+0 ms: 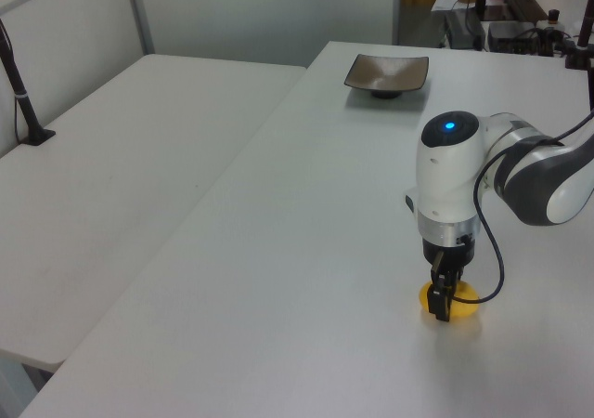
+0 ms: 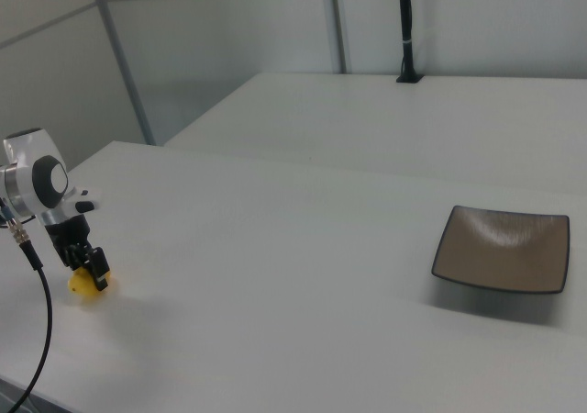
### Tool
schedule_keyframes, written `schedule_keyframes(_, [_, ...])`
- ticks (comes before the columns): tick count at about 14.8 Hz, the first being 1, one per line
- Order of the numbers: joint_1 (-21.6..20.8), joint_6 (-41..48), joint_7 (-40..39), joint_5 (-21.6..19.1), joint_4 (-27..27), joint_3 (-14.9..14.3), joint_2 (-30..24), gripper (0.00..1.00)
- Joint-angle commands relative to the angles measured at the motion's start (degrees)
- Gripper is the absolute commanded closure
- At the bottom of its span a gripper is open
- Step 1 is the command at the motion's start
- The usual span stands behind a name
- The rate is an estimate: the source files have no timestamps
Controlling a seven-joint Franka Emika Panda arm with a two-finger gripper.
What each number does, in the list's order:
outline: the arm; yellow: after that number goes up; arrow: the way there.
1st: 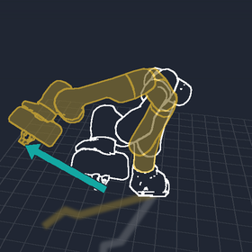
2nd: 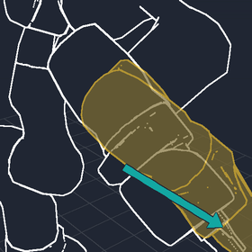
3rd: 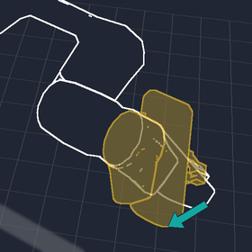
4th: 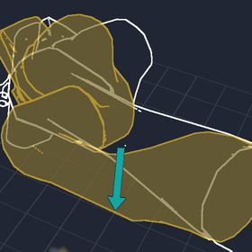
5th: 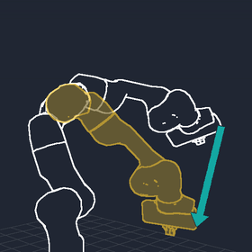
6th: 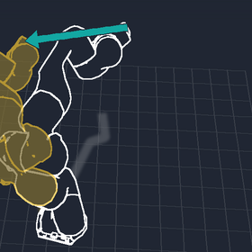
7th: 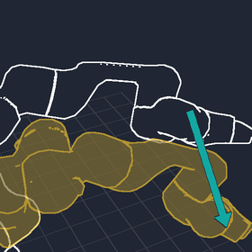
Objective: Put potatoes on a ceramic plate
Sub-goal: 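Close the gripper on the yellow potato, then lift the potato and carry it toward the brown square plate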
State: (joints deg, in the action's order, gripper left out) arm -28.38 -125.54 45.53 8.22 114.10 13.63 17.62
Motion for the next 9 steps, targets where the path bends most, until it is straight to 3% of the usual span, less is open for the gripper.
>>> schedule_keyframes(1, [1.74, 4.5, -3.69, 0.14, -0.54, -0.01, -4.42, 0.91])
schedule_keyframes(7, [5.87, 14.34, -8.51, -3.99, -2.57, -0.8, -14.17, 0.91])
schedule_keyframes(9, [6.41, 18.38, -12.9, -6.27, -4.41, -3.86, -16.55, 0.89])
